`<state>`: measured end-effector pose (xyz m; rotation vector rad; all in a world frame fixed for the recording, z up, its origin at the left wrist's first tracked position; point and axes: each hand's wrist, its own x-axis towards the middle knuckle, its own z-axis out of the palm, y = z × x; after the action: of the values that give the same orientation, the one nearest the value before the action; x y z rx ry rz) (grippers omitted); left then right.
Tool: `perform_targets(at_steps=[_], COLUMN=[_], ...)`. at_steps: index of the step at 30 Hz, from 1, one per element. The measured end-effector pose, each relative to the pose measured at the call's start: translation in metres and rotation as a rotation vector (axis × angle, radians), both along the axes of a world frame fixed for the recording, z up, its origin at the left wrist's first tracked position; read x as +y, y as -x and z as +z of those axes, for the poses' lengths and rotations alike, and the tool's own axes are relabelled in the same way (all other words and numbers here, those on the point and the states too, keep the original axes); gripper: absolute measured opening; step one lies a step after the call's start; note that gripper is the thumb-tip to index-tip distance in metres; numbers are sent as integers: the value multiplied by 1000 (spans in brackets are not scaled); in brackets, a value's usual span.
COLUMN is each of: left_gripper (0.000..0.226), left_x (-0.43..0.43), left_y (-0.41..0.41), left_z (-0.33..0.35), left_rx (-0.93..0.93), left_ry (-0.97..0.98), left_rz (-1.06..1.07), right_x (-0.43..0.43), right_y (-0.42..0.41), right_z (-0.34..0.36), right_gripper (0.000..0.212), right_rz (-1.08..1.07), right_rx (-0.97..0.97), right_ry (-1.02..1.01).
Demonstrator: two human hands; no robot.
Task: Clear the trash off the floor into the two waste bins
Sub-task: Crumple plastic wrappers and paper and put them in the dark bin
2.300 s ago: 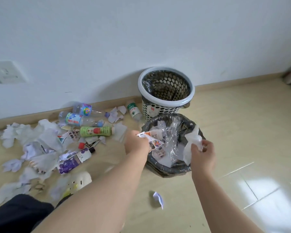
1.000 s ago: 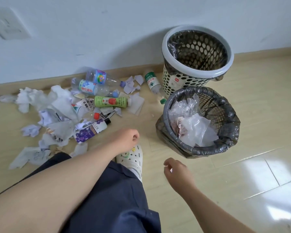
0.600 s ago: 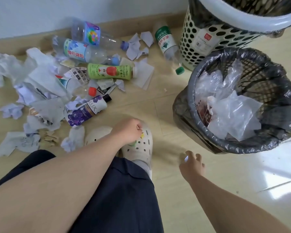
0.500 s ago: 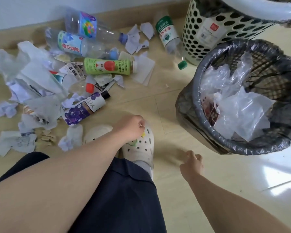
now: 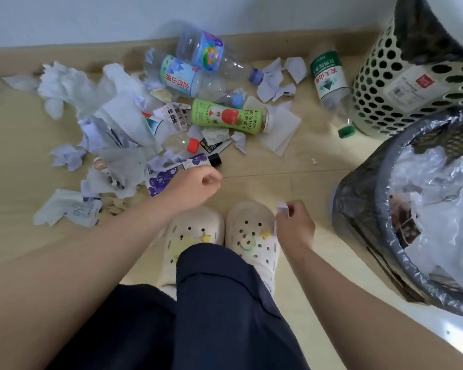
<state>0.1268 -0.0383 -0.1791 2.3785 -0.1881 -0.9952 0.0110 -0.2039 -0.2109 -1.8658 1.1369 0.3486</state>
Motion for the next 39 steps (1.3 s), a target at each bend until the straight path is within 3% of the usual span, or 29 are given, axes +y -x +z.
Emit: perform_targets(at_steps=[5,7,10,16,24,28,31,36,37,39], left_gripper=[24,25,28,61,22,19,7,20,27,40], left_x=[55,73,94,114,106,95,85,58,53,43], left_y=[5,14,31,62,45,24,9,-7,-8,-5], left_z=[-14,-24,-49,-86,-76,-46,-25,-12,-14,-20], left_rx=[-157,-222,-233,-147,-70,-37,-77,-48,-36,22], left_ry=[-6,-78,-211,-440,-143,-29,65,242,256,263], left_rz=[407,463,408,128,381,368,357,534,518,425], right_x=[26,41,62,86,92,99,106,107,105,95], right_y=[-42,-53,-64,-67,-68,-77,-89,-105,-107,-110], right_z=[11,10,6,-3,-4,3,10,17,16,12], right_gripper=[12,12,10,12,17,15,18,8,12,11], right_rz=[192,285,409,469,412,242,32,-139,-160,-150], right_rx=[-93,-97,-63,-15,38,-15,-86,-156,-155,-109], right_ry=[53,35,-2,-64,-118,-213,-430,-773,-746,-487])
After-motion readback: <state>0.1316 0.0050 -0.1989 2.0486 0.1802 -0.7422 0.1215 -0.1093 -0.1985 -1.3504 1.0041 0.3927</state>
